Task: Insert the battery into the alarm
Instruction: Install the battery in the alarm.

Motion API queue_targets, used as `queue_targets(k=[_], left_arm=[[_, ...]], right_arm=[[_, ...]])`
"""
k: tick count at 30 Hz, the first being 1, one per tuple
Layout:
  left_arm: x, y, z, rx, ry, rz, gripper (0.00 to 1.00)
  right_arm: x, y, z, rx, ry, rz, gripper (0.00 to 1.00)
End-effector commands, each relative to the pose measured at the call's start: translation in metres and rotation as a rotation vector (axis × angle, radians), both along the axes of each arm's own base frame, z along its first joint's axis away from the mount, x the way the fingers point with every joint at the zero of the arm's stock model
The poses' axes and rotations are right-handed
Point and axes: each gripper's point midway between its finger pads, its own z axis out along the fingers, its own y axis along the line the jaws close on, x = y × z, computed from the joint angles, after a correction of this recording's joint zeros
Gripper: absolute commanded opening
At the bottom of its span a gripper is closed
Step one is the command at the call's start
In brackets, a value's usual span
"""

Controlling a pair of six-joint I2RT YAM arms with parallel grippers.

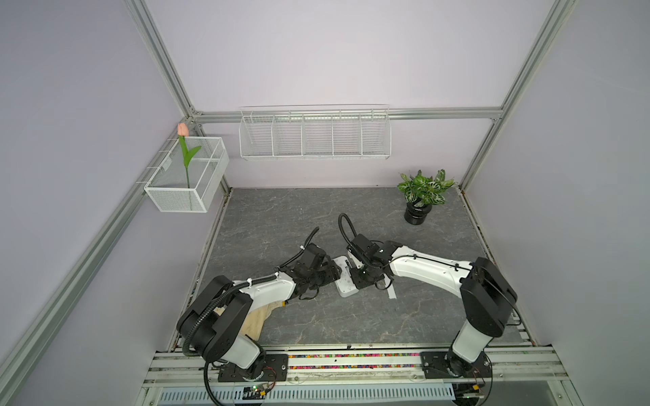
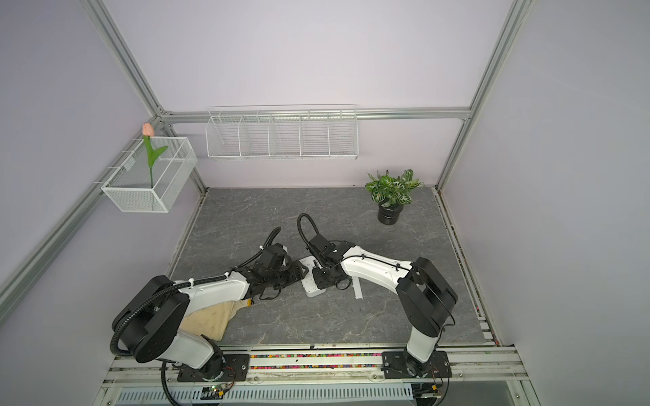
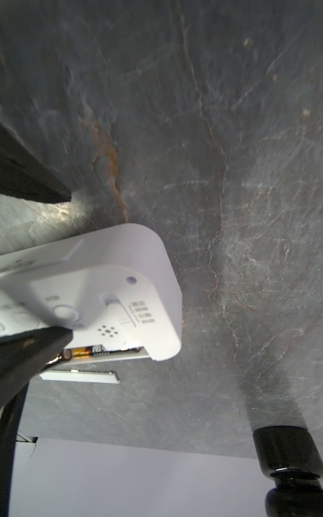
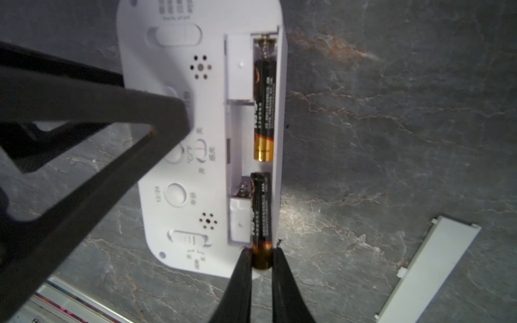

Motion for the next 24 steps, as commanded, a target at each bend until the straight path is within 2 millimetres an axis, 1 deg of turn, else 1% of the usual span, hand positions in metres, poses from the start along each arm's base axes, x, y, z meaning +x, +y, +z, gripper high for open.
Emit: queue_targets(k=[1, 4, 7, 14, 20, 24], left_arm=[[-0.008, 0.000, -0.013, 0.040, 0.039, -0.025, 0.71], [-0.009, -0.001, -0.015, 0.040, 0.044, -0.028, 0.71], [-0.012, -0.003, -0.017, 0.040, 0.049, -0.038, 0.71], [-0.018, -0.009, -0.021, 0.044, 0.058, -0.059, 0.70], [-0.019, -0.011, -0.020, 0.042, 0.057, -0.063, 0.70], [-0.019, -0.012, -0.019, 0.038, 0.057, -0.066, 0.70]], right_arm=[[0.003, 0.003, -0.004, -0.015, -0.005, -0.005, 0.16], [0.005, 0.005, -0.003, -0.015, -0.007, -0.005, 0.14], [0.007, 0.006, -0.004, -0.015, -0.009, 0.002, 0.10], [0.008, 0.009, -0.009, -0.024, -0.001, 0.022, 0.09], [0.009, 0.009, -0.013, -0.033, 0.024, 0.025, 0.10], [0.007, 0.011, -0.012, -0.020, 0.032, 0.039, 0.11]])
